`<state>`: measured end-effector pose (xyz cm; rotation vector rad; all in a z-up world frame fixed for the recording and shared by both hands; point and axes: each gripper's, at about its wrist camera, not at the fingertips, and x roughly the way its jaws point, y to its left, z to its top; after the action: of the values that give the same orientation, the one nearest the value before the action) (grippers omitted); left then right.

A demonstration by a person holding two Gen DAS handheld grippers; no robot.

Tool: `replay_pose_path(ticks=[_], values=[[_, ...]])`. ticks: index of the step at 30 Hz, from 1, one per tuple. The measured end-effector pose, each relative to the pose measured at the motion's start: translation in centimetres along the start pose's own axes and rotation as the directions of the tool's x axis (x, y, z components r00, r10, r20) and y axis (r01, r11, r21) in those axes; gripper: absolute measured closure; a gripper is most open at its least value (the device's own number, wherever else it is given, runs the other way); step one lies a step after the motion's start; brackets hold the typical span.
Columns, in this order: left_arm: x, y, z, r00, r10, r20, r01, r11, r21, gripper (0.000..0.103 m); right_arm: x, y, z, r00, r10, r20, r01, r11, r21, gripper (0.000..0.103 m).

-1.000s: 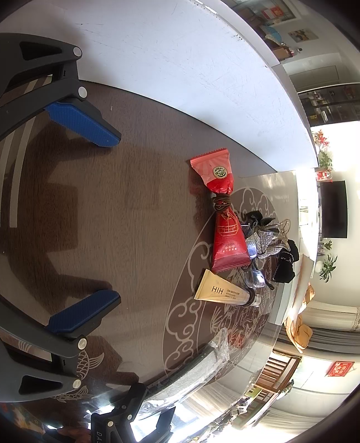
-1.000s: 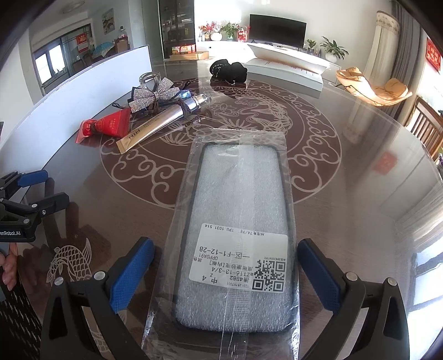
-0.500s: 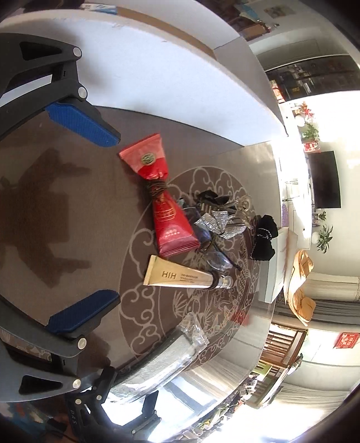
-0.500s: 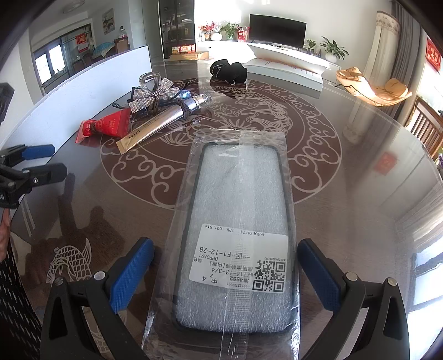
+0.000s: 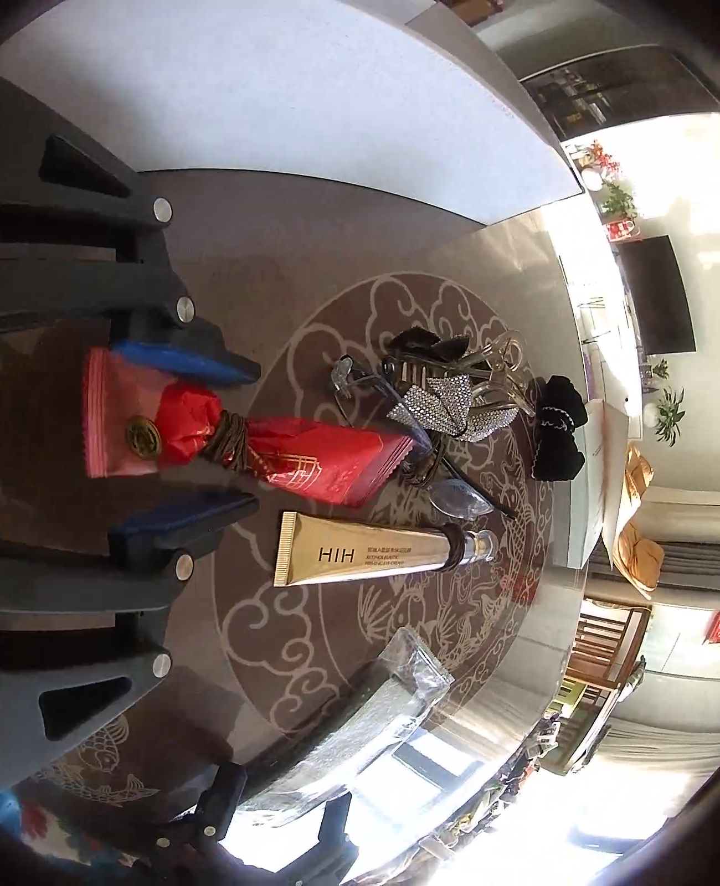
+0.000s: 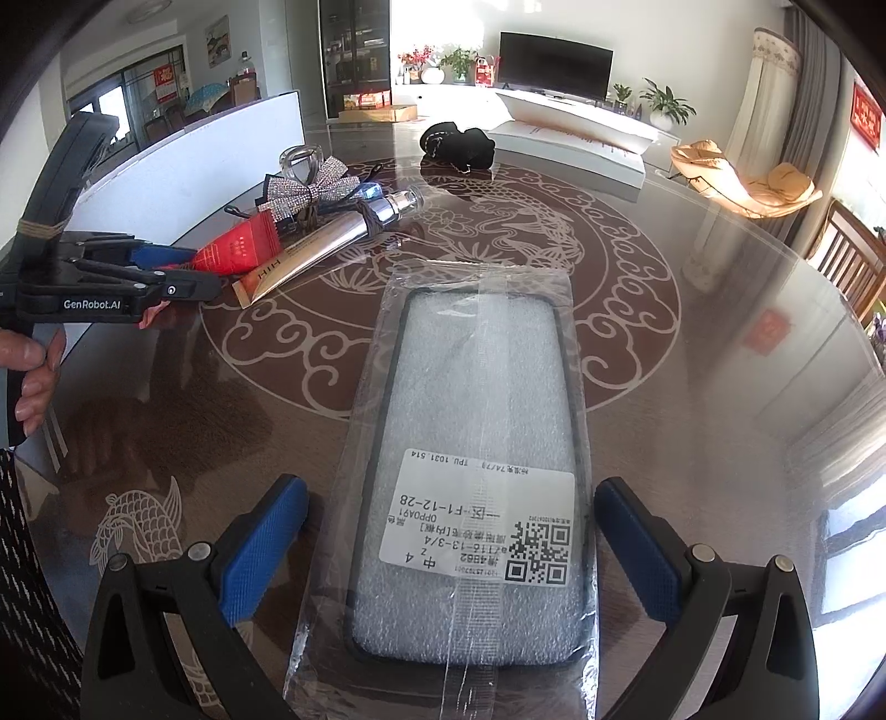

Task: Organize objects
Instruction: 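Lift the phone case bag off the table with the right gripper, then grasp the red snack packet with the left gripper while the right holds the phone case bag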

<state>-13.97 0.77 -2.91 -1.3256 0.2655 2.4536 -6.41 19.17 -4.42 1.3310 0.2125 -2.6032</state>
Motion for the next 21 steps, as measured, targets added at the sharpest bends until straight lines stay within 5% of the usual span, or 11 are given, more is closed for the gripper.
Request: replay_pose_path(ticks=[8,21], values=[[-1.5,-1.9,-2.3,0.994,0.111,-0.001,-0.11,0.988,-0.108,0.074,-0.1,0.1,0.0,1.0,-0.01,0.006,0.01,1.0,-0.008,0.0],[-1.7,-3.1,-2.5,0.98,0.199,0.016,-0.198,0.979,-0.044,0.074,0.2,-0.3,0.0,1.0,0.013,-0.005,-0.013,1.0,0.012,0.0]])
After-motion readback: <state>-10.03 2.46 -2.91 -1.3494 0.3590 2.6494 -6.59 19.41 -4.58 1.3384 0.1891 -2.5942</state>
